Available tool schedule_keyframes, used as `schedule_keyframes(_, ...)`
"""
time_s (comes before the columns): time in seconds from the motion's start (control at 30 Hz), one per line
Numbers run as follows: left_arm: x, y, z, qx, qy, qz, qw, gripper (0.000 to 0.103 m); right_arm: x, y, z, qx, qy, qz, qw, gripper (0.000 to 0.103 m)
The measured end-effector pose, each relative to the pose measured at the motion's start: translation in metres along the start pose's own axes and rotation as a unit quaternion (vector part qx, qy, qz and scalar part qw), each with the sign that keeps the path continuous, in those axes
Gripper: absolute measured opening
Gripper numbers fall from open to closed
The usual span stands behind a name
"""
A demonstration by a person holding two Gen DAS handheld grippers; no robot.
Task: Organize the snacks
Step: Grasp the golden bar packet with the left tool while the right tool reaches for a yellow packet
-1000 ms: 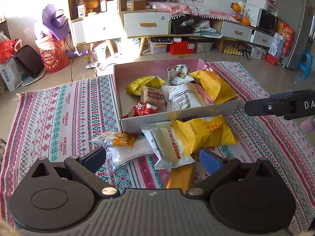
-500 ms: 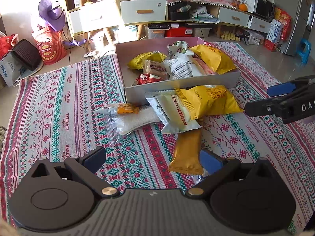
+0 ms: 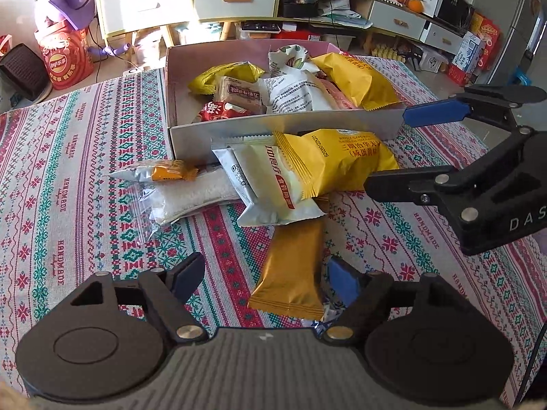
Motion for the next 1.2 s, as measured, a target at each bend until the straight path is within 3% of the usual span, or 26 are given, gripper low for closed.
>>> schedule_keyframes(0.27, -0.006, -0.002, -0.010, 0.011, 0.008, 0.000, 0.9999, 0.063, -0.004, 0.004, -0.020, 0.028, -0.020, 0.016, 0.999, 0.080)
schedule_keyframes(0.33, -0.005, -0.003, -0.011, 0.012, 0.010, 0.004, 0.9999, 0.052, -0.003, 0.006, -0.023, 0.034, -0.017, 0.022, 0.999, 0.077)
schedule_keyframes(0.53, -0.003, -0.006, -0.011, 0.019, -0.002, 0.000, 0.9998, 0.044, 0.001, 0.007, -0.022, 0.039, -0.007, 0.041, 0.998, 0.070)
schedule_keyframes(0.67, 0.003, -0.004, -0.006, 0.022, -0.017, -0.003, 0.9996, 0.043, 0.006, 0.007, -0.015, 0.048, -0.028, 0.045, 0.997, 0.060)
schedule_keyframes(0.93, 0.026, 0.001, 0.004, 0.034, -0.047, 0.012, 0.9982, 0.038, 0.026, 0.002, -0.010, 0.067, -0.077, 0.076, 0.992, 0.059)
schedule_keyframes(1.07, 0.035, 0.001, 0.007, 0.044, -0.034, 0.013, 0.9984, 0.039, 0.027, -0.003, -0.010, 0.057, -0.066, 0.080, 0.993, 0.066)
schedule_keyframes(1.2, 0.038, 0.001, 0.006, 0.042, -0.014, 0.016, 0.9989, 0.048, 0.025, -0.008, -0.015, 0.043, -0.038, 0.077, 0.995, 0.075)
Point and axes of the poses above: each gripper's, at about its wrist camera, not at the fingertips, and z roughly against the way its jaws point, x to its left, y to its underside, the point moved 4 cm from there along -z, roughly the way its jaws point, and after that the axes turned 14 degrees about z, right-handed, at the moved point
